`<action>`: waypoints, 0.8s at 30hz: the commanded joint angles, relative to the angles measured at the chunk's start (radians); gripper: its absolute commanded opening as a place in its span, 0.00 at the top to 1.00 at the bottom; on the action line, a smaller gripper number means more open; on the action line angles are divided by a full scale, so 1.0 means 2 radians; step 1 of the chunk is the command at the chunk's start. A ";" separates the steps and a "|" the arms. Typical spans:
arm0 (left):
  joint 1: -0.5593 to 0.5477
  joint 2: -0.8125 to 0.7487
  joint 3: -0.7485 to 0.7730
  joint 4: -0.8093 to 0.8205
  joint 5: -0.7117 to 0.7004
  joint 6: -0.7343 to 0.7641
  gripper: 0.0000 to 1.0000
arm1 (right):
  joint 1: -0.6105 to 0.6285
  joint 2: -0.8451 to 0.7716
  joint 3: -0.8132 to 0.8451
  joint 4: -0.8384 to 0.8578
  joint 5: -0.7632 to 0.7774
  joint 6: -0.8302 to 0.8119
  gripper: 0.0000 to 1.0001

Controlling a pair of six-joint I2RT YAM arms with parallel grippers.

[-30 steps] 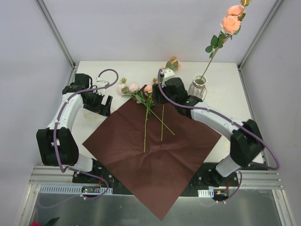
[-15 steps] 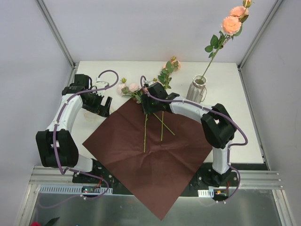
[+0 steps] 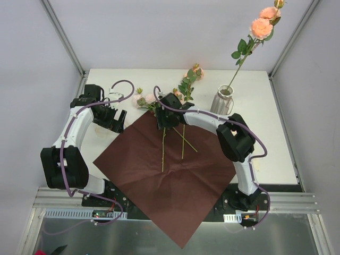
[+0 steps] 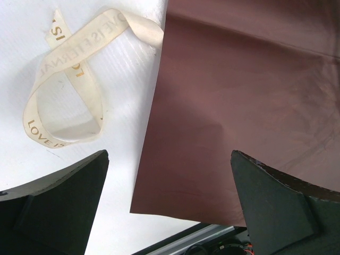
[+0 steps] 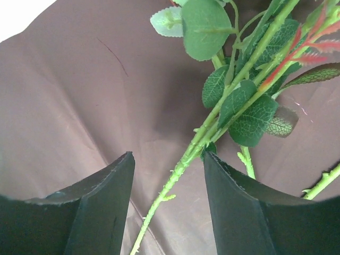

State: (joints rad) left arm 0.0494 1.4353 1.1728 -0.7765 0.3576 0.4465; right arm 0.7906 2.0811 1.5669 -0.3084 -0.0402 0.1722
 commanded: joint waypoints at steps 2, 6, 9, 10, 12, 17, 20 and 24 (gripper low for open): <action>0.001 -0.018 -0.009 -0.011 0.003 0.014 0.01 | -0.001 0.016 0.032 -0.031 -0.007 0.018 0.43; 0.001 -0.024 -0.009 -0.011 0.001 0.014 0.01 | 0.000 0.029 0.040 -0.034 -0.008 0.020 0.45; 0.001 -0.031 -0.008 -0.012 0.000 0.015 0.01 | 0.000 0.036 0.044 -0.031 -0.009 0.027 0.48; 0.001 -0.033 -0.009 -0.012 0.000 0.015 0.01 | 0.000 0.036 0.043 -0.026 -0.006 0.030 0.53; 0.001 -0.036 -0.011 -0.012 -0.002 0.017 0.01 | 0.000 0.031 0.039 -0.008 -0.005 0.034 0.61; 0.001 -0.039 -0.015 -0.011 -0.006 0.016 0.01 | 0.000 0.006 0.034 0.026 0.000 0.038 0.89; 0.001 -0.047 -0.013 -0.012 -0.008 0.015 0.01 | -0.003 -0.026 0.036 0.047 -0.004 0.034 0.99; 0.002 -0.053 -0.009 -0.012 -0.014 0.011 0.01 | -0.007 -0.081 0.051 0.072 -0.014 0.011 0.99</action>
State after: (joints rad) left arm 0.0498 1.3769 1.1469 -0.7837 0.3538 0.4637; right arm 0.7879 2.1056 1.6115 -0.2695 -0.0452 0.2306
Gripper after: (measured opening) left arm 0.992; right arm 0.046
